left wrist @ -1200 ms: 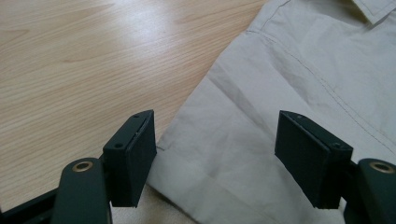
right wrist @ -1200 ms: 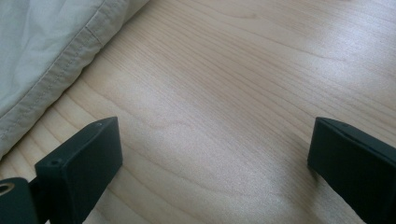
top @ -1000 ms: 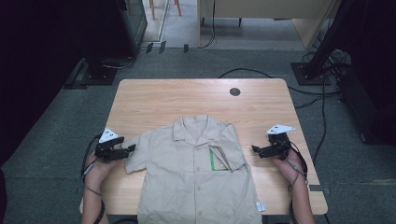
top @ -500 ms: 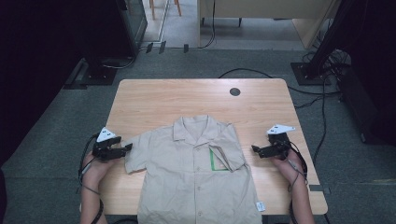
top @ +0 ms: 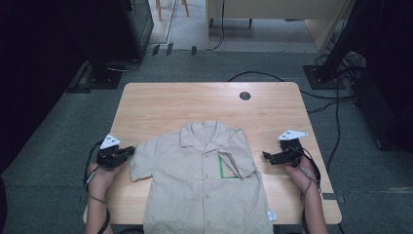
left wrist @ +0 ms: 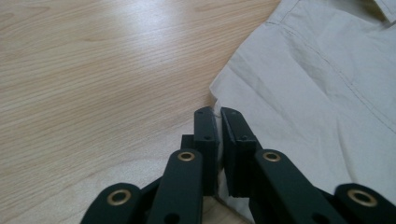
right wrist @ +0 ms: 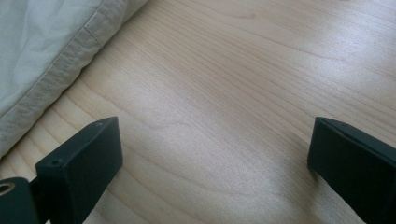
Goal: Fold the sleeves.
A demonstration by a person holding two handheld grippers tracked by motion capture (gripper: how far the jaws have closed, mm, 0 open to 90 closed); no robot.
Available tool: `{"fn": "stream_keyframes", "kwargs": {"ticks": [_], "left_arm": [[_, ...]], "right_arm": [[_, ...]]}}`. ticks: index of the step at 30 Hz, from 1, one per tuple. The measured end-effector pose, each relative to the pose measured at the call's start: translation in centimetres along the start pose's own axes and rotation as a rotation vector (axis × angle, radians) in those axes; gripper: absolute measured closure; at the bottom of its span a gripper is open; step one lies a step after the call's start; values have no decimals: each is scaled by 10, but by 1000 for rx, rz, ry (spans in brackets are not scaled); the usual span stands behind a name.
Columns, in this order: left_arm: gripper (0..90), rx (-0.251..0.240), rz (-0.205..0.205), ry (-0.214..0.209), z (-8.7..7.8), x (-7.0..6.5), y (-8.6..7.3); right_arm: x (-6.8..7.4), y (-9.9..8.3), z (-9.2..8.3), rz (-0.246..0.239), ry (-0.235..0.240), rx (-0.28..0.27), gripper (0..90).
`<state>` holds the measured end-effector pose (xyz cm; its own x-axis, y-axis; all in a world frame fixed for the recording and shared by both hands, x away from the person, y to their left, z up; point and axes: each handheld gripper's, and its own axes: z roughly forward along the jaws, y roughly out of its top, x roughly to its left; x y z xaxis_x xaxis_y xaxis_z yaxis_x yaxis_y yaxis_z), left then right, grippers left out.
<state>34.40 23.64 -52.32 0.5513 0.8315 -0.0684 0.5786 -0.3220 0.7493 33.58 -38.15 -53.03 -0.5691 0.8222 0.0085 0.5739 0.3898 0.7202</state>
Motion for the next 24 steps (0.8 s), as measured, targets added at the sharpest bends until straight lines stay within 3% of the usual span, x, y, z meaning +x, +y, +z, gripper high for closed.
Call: {"fn": "stream_keyframes", "kwargs": {"ticks": [3,6,11,15,24], "left_arm": [[868,1,34,16,2,-4,1],[870,10,36,23,2,-6,3],[874,-5,17,-16,0,-5,4],[874,-40,26,-22,-6,-9,9],[875,-53,65,-63,-8,-22,19]], "right_arm": [[0,0,0,0,0,0,27],[0,0,0,0,0,0,27],[0,0,0,0,0,0,27],[0,0,0,1,-1,0,27],[0,0,0,2,-2,0,27]]}}
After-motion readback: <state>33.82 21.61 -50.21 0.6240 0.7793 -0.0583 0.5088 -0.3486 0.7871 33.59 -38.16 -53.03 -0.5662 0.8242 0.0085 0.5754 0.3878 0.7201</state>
